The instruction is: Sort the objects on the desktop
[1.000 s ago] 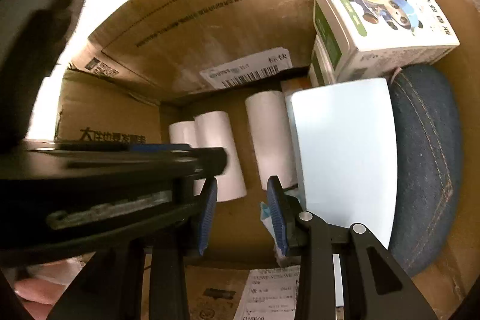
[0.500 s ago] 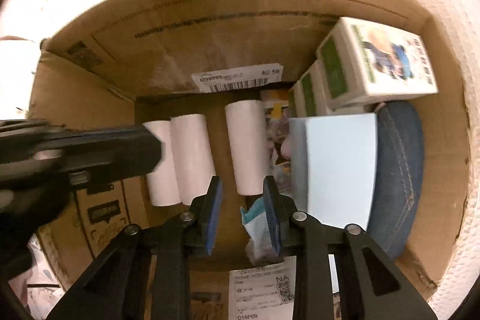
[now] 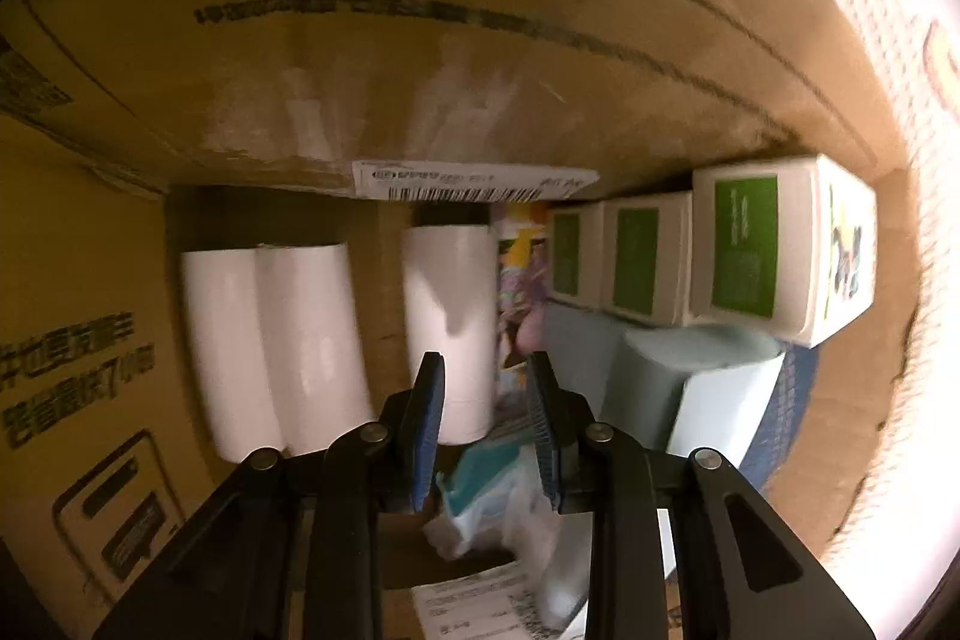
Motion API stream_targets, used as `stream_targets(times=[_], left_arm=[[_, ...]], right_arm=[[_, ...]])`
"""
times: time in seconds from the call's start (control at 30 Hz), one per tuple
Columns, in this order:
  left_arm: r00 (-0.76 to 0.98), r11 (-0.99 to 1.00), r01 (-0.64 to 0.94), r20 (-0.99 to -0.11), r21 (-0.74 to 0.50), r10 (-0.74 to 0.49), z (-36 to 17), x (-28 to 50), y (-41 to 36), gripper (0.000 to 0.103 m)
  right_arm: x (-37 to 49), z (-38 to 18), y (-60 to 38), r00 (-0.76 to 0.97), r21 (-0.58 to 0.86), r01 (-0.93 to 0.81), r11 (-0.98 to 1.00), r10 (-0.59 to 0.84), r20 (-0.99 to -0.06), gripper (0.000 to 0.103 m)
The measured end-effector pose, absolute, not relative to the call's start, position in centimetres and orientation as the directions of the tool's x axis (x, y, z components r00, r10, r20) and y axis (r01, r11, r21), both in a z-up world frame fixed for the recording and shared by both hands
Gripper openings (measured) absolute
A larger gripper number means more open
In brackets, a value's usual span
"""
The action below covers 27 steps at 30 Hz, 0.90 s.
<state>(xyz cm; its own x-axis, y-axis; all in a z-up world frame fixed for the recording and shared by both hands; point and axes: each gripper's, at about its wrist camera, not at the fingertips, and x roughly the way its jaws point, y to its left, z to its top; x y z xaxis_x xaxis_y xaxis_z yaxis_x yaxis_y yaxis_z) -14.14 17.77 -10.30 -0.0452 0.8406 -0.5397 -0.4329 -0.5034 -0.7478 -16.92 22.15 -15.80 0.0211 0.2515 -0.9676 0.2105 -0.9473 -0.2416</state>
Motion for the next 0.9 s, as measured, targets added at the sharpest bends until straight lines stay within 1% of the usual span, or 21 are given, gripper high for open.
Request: stream_targets(times=[0.07,0.1,0.17,0.3,0.47,0.5,0.53,0.67,0.7,0.77,0.8,0.83,0.9], left_arm=[[-0.055,-0.510,-0.441,-0.545,-0.738,0.836,-11.2,-13.8,17.1,0.000],[-0.054,-0.509,-0.442,-0.545,-0.739,0.837,-11.2,-13.9,16.9,0.000],[-0.046,-0.494,-0.453,-0.535,-0.742,0.844,-10.0,-14.2,16.1,0.000],[-0.045,-0.494,-0.510,-0.551,-0.705,0.833,-9.6,-14.0,16.1,0.000],[-0.030,-0.493,-0.543,-0.571,-0.679,0.820,-8.6,-13.0,15.0,0.000],[-0.034,-0.497,-0.553,-0.578,-0.668,0.815,-8.5,-12.8,14.9,0.000],[-0.040,-0.502,-0.563,-0.585,-0.657,0.810,-8.4,-12.7,14.9,0.000],[-0.048,-0.531,-0.589,-0.630,-0.609,0.775,-7.4,-11.9,15.3,0.000],[-0.042,-0.533,-0.596,-0.639,-0.601,0.768,-7.0,-11.7,15.5,0.000],[-0.041,-0.529,-0.618,-0.648,-0.582,0.761,-6.4,-11.4,16.0,0.000],[-0.053,-0.536,-0.636,-0.661,-0.556,0.749,-5.9,-11.2,16.4,0.000],[-0.065,-0.544,-0.647,-0.673,-0.533,0.737,-5.5,-10.9,16.9,0.000],[-0.076,-0.558,-0.661,-0.695,-0.502,0.715,-4.5,-10.5,18.1,0.000]], right_arm=[[-17.0,-16.1,22.0,0.015,-0.272,0.221,-0.937,0.282,-0.959,0.024],[-16.9,-16.3,21.8,0.004,-0.311,0.236,-0.920,0.321,-0.947,0.024],[-16.7,-16.6,21.6,-0.023,-0.364,0.253,-0.896,0.371,-0.928,0.023],[-16.8,-17.1,21.6,-0.046,-0.411,0.260,-0.874,0.414,-0.909,0.023],[-16.3,-18.8,20.6,-0.058,-0.456,0.347,-0.820,0.466,-0.883,0.023],[-16.5,-18.7,20.5,-0.057,-0.432,0.347,-0.832,0.442,-0.895,0.023],[-16.7,-18.5,20.7,-0.041,-0.376,0.330,-0.866,0.385,-0.922,0.023],[-17.4,-19.2,21.9,0.112,-0.147,0.254,-0.956,0.180,-0.977,0.022],[-17.5,-18.9,22.3,0.107,-0.132,0.236,-0.963,0.160,-0.981,0.022],[-17.6,-17.6,23.3,0.103,-0.029,0.186,-0.982,0.049,-0.993,0.022],[-17.6,-16.3,24.1,0.089,0.057,0.158,-0.986,-0.044,-0.995,0.022],[-17.6,-15.5,24.7,0.073,0.086,0.142,-0.986,-0.076,-0.994,0.022],[-17.5,-13.9,25.9,0.034,0.078,0.128,-0.989,-0.074,-0.997,0.022]])
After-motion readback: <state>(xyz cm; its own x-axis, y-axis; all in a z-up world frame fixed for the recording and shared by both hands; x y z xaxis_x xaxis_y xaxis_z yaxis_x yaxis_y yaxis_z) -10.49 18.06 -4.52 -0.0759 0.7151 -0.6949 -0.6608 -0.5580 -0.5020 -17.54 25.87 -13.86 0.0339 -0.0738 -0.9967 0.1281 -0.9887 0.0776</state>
